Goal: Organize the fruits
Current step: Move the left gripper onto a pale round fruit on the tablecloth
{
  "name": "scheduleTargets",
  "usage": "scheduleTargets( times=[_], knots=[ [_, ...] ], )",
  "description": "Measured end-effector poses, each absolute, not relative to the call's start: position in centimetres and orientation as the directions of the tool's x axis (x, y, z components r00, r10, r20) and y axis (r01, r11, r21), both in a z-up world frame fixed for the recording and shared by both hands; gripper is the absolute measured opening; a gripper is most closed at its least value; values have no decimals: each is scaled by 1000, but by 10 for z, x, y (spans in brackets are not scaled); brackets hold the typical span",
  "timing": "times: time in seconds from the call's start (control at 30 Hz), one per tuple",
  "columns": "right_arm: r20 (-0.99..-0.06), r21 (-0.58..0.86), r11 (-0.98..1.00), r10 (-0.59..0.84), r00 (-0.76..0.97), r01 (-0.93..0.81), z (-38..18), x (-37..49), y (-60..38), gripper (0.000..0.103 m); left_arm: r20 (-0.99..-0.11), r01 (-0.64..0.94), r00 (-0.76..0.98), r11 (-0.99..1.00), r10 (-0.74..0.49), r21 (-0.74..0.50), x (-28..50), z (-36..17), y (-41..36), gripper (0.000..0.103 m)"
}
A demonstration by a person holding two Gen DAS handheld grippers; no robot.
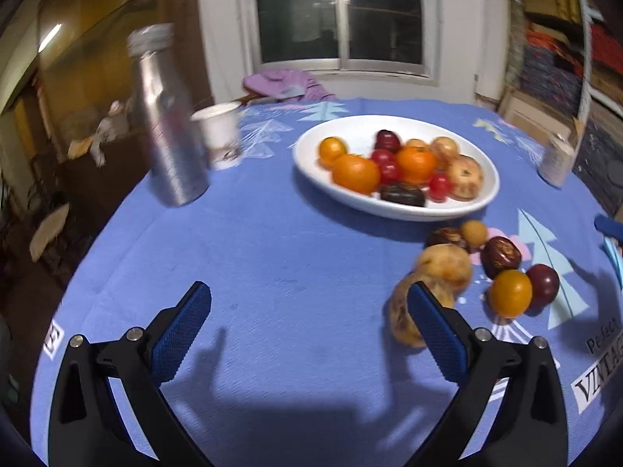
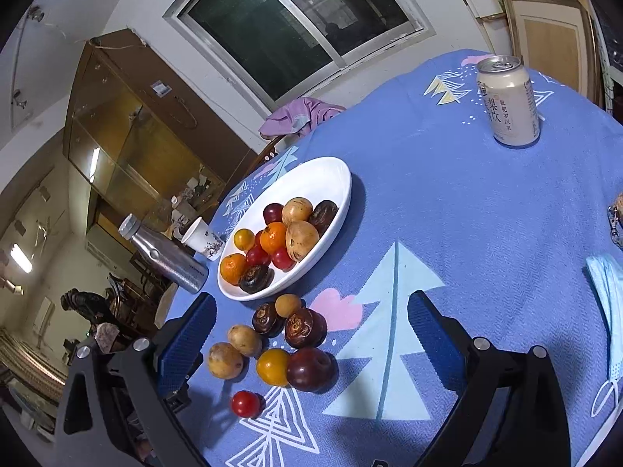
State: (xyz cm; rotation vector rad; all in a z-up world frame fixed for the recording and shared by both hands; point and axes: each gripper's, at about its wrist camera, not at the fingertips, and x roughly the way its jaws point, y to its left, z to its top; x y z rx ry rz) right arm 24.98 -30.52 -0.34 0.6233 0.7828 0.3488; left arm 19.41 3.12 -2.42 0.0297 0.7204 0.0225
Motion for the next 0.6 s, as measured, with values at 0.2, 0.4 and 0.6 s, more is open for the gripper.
scheduleTargets(
  times=[0.2, 0.4, 0.6],
  knots=[
    [-540, 664, 746, 531, 654, -57, -7, 251, -307, 99, -645, 56, 763, 998, -44, -1, 184, -24, 28, 99],
    [-541, 667, 743, 536, 648, -57, -8, 251, -305, 99, -678, 108, 735, 990, -14, 96, 191, -35, 4, 99],
    [-544, 668, 742, 538, 644, -56, -8, 251, -304, 99, -714, 90, 700, 994, -23, 56, 200, -41, 12, 99]
  ],
)
